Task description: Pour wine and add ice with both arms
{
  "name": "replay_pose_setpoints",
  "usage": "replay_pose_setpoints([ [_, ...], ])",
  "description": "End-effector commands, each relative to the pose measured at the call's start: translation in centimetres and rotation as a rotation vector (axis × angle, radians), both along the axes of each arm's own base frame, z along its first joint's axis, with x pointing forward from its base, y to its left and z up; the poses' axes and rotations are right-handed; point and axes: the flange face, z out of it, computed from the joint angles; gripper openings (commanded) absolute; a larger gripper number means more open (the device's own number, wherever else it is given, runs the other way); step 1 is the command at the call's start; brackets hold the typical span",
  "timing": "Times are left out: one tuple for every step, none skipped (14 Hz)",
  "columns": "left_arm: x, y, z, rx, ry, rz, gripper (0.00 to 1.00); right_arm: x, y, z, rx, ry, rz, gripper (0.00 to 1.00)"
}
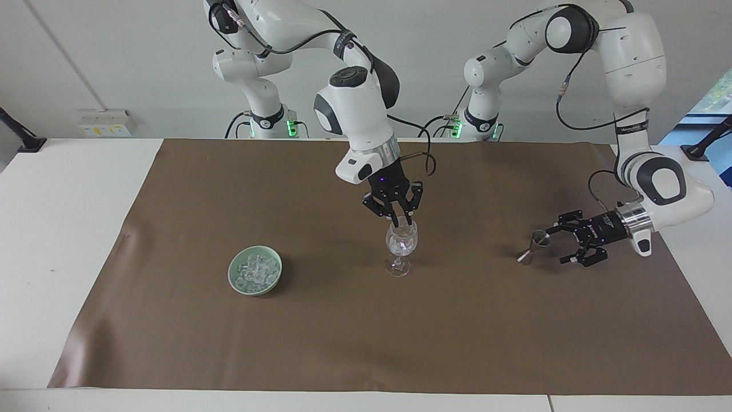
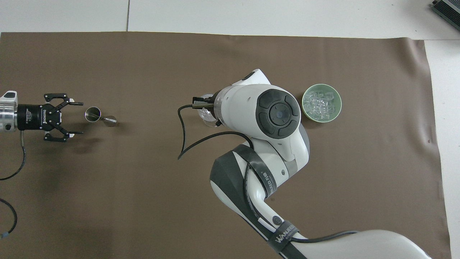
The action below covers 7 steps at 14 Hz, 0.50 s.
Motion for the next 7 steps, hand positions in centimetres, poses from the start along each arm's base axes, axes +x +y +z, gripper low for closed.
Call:
replay_pose_setpoints([
  [0.7, 1.2, 3.1, 0.084, -0.042, -0.066, 1.00, 0.4, 0.3, 0.1, 0.012, 0.003, 0.007, 0.30],
  [1.1, 1.5, 4.3, 0.124, -0.060, -0.088, 1.00, 0.4, 0.3, 0.2, 0.014, 0.003, 0.006, 0.30],
  [1.3, 1.3, 5.9, 0.161, -0.084, -0.120, 1.00, 0.3, 0.6, 0.3, 0.015, 0.000, 0.009, 0.30],
  [1.6, 1.2, 7.4, 0.197, -0.123, -0.156, 1.00, 0.0, 1.4, 0.7, 0.017, -0.002, 0.023, 0.30],
  [1.7, 0.9, 8.8, 0.214, -0.155, -0.177, 1.00, -0.1, 1.5, 1.0, 0.016, 0.000, 0.025, 0.30],
  [1.6, 0.8, 10.1, 0.228, -0.188, -0.196, 1.00, 0.0, 1.2, 1.4, 0.009, 0.004, 0.022, 0.30],
  [1.8, 0.6, 11.7, 0.254, -0.227, -0.233, 1.00, 0.4, 0.3, 2.6, -0.003, 0.011, 0.017, 0.31],
])
